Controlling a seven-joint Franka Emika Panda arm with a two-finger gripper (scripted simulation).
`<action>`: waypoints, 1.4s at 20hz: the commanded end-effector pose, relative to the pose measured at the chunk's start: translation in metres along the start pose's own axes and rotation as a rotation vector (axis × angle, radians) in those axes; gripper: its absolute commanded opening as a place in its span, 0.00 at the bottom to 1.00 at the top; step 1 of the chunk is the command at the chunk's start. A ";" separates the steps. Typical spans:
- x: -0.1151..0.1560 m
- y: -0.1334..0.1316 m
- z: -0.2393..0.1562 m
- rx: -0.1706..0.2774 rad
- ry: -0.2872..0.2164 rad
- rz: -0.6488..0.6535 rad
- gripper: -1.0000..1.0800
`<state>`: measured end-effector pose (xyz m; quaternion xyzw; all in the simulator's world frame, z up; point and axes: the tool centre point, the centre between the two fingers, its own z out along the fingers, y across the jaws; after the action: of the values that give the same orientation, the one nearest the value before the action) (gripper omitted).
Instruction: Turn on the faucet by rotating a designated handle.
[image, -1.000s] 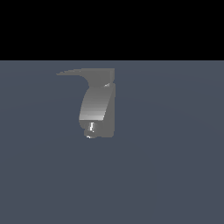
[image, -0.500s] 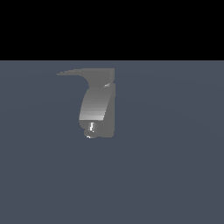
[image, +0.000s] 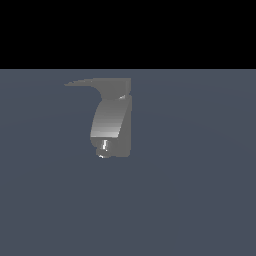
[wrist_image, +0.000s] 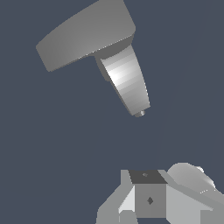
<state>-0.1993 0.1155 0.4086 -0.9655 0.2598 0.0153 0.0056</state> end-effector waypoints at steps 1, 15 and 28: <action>0.004 -0.013 0.007 0.002 0.000 0.054 0.00; 0.037 -0.075 0.045 0.011 0.004 0.342 0.00; 0.081 -0.120 0.077 0.017 0.009 0.596 0.00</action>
<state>-0.0783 0.1789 0.3333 -0.8547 0.5190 0.0105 0.0076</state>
